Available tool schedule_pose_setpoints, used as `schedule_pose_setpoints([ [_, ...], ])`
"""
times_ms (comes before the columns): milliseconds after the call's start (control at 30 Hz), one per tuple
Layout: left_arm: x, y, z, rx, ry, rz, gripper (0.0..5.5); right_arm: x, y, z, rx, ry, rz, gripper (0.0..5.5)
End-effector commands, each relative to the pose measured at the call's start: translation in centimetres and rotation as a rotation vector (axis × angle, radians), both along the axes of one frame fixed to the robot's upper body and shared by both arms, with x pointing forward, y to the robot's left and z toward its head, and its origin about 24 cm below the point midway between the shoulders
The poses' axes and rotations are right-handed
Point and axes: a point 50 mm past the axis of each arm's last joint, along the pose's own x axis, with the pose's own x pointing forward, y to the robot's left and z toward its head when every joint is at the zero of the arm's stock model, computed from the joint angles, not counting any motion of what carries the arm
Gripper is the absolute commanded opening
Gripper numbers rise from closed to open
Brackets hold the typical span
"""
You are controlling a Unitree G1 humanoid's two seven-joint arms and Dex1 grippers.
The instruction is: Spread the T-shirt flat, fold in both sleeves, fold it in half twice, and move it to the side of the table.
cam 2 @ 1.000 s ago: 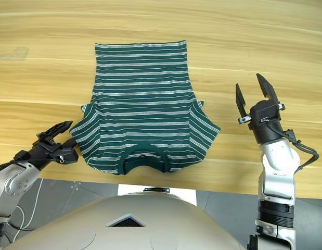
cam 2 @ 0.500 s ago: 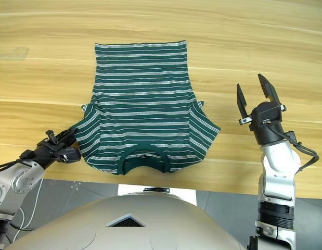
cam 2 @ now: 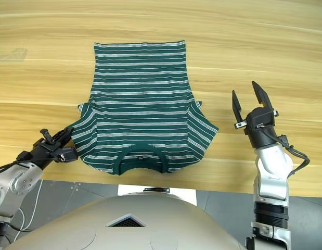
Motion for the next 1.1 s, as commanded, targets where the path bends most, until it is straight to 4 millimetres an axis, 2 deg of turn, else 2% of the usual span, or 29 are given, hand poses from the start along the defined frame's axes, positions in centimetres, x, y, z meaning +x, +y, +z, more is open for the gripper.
schedule_pose_setpoints([
  [33,-0.2,-2.6,1.1,-0.173,-0.05,-0.035,0.02,0.7,0.7,-0.1,0.009,-0.013,0.021,2.34],
  [233,2.2,-2.2,1.3,-0.209,-0.209,0.036,0.02,0.5,1.0,-0.9,0.012,0.007,0.035,2.34],
  [400,3.1,-2.7,0.7,-0.23,-0.236,0.054,0.02,0.2,0.7,-1.0,0.007,0.01,0.033,2.34],
  [500,2.8,-4.1,-0.5,-0.247,-0.165,-0.016,0.02,0.5,0.7,-0.9,0.001,0.006,0.04,2.34],
  [633,1.0,-5.4,-2.2,-0.222,-0.014,-0.169,0.02,0.8,0.8,-0.6,-0.004,-0.006,0.046,2.34],
  [833,-1.5,-5.5,-3.4,-0.194,0.162,-0.297,1.35,1.3,1.0,-0.4,-0.012,-0.013,0.053,2.34],
  [967,-0.9,-4.8,-3.7,-0.16,0.176,-0.273,2.05,1.6,1.3,-0.2,-0.009,-0.026,0.057,2.34],
  [1100,-0.9,-4.4,-4.0,-0.155,0.192,-0.267,2.47,1.9,1.5,-0.1,-0.01,-0.033,0.057,2.34],
])
